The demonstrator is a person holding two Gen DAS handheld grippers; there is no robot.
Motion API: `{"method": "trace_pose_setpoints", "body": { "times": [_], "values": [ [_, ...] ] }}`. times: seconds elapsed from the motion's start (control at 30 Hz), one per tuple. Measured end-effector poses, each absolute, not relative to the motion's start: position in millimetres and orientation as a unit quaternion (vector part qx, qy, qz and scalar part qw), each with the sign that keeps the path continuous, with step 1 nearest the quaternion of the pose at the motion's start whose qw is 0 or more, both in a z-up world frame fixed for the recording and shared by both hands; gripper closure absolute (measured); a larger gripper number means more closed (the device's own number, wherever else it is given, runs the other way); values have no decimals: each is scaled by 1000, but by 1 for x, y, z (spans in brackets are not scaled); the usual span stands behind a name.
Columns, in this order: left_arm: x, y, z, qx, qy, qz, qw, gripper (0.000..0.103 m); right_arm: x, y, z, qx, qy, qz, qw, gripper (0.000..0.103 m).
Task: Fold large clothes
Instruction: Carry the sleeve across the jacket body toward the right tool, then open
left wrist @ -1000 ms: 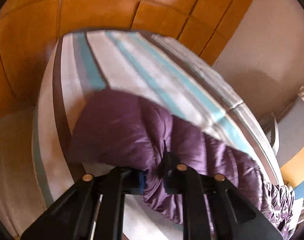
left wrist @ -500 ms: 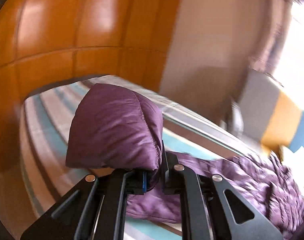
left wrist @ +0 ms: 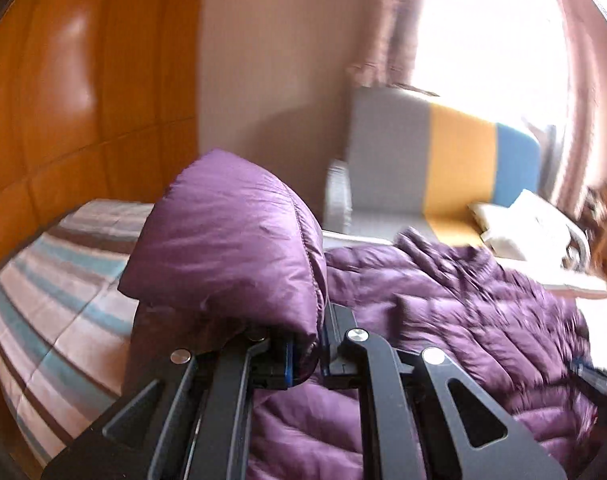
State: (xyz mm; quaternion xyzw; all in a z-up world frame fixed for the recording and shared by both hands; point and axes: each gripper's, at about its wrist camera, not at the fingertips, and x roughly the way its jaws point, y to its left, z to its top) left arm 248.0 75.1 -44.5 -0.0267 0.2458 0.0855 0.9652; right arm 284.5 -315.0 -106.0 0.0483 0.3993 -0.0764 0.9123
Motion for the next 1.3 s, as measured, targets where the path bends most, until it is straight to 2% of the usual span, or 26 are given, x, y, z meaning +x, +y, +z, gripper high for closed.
{"method": "trace_pose_setpoints", "body": {
  "times": [0.23, 0.53, 0.63, 0.67, 0.7, 0.73, 0.87, 0.93, 1.1, 1.17, 1.3],
  "values": [
    [256, -19, -55, 86, 253, 4, 964, 95, 284, -316, -106, 51, 399, -76, 912, 75],
    [270, -106, -85, 135, 299, -69, 942, 94, 285, -319, -106, 59, 397, -73, 913, 75],
    [273, -119, -93, 132, 315, -84, 936, 81, 283, -320, -106, 62, 397, -72, 913, 75],
    [272, -122, -95, 129, 319, -96, 934, 69, 283, -320, -106, 63, 396, -71, 913, 75],
    [270, -126, -96, 128, 323, -116, 931, 63, 283, -321, -106, 63, 396, -71, 913, 75],
    [268, -128, -97, 128, 324, -126, 929, 53, 283, -321, -106, 64, 396, -71, 913, 75],
    [246, -124, -88, 100, 307, -164, 932, 37, 283, -321, -106, 64, 395, -72, 914, 75],
    [236, -115, -82, 81, 298, -171, 936, 34, 283, -321, -106, 64, 395, -73, 914, 75],
    [227, -80, -72, 34, 295, -159, 941, 32, 283, -322, -106, 66, 395, -71, 914, 75],
    [225, -59, -68, 15, 291, -140, 946, 23, 283, -323, -106, 69, 395, -70, 914, 75],
    [228, -22, -67, -1, 283, -118, 952, 21, 282, -326, -102, 79, 393, -62, 914, 75]
  ]
}}
